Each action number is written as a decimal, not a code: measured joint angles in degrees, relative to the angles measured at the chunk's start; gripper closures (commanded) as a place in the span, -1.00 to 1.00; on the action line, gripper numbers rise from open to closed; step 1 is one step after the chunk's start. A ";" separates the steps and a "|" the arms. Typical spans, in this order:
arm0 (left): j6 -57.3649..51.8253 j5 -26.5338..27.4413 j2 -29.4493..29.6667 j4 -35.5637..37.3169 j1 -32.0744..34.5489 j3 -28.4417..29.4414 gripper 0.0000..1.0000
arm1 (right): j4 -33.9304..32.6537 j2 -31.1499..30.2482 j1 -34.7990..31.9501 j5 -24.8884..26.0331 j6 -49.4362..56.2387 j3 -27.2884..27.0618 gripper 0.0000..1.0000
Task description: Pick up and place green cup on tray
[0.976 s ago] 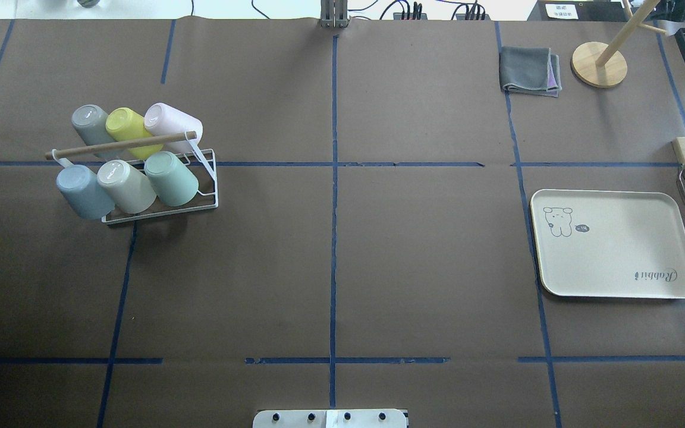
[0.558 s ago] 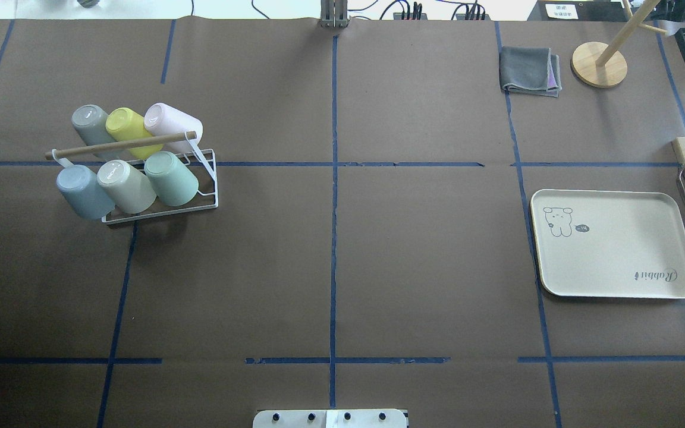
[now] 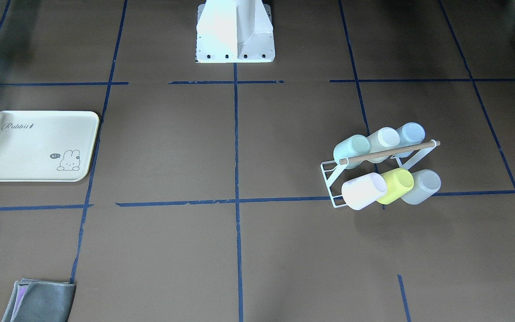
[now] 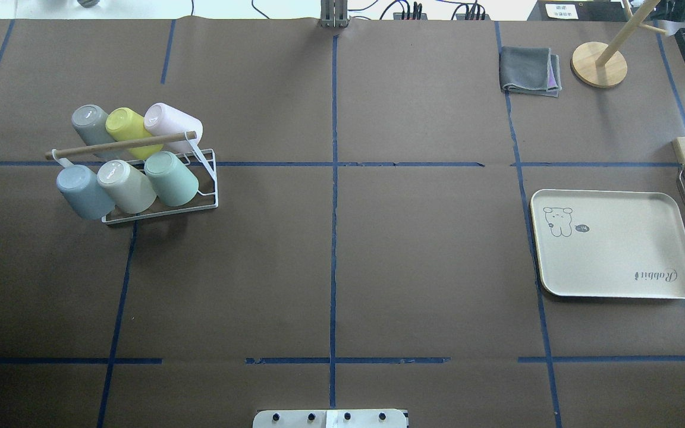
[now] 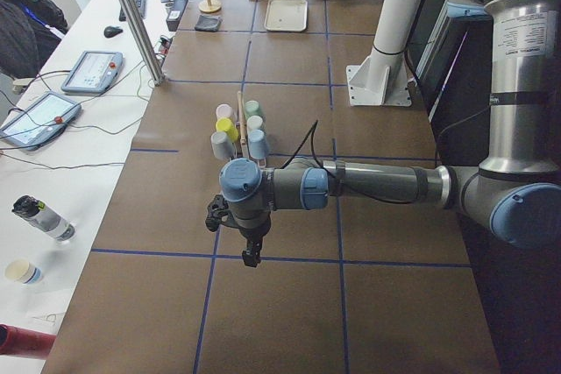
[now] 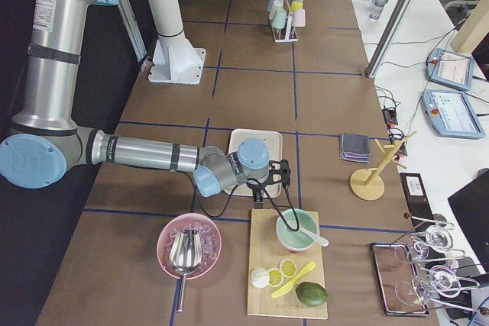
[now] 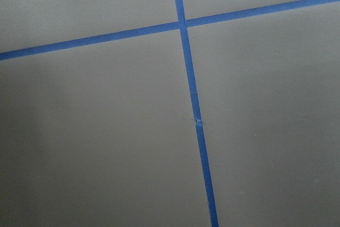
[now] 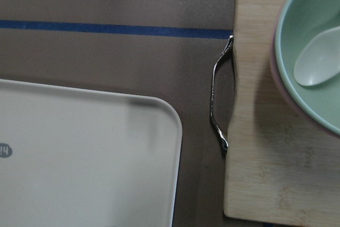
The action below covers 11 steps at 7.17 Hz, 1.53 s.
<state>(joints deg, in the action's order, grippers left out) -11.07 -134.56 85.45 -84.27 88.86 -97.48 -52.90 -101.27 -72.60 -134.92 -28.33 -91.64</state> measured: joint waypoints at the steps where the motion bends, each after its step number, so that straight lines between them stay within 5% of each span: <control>1: 0.00 0.02 0.11 -0.01 0.00 0.04 -1.00 | 3.33 0.06 3.13 2.04 -5.17 1.02 -0.77; 8: 0.00 0.02 0.33 -0.01 -0.06 0.12 -1.00 | 5.63 0.19 9.60 4.83 -9.39 4.55 0.00; 11: 0.00 0.01 0.33 -0.01 -0.04 0.10 -1.00 | 5.62 0.19 10.02 4.74 -9.39 4.78 0.12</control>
<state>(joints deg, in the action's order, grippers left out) -11.07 -134.55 85.78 -84.29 88.82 -97.37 -47.29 -101.07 -62.57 -130.18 -37.72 -86.86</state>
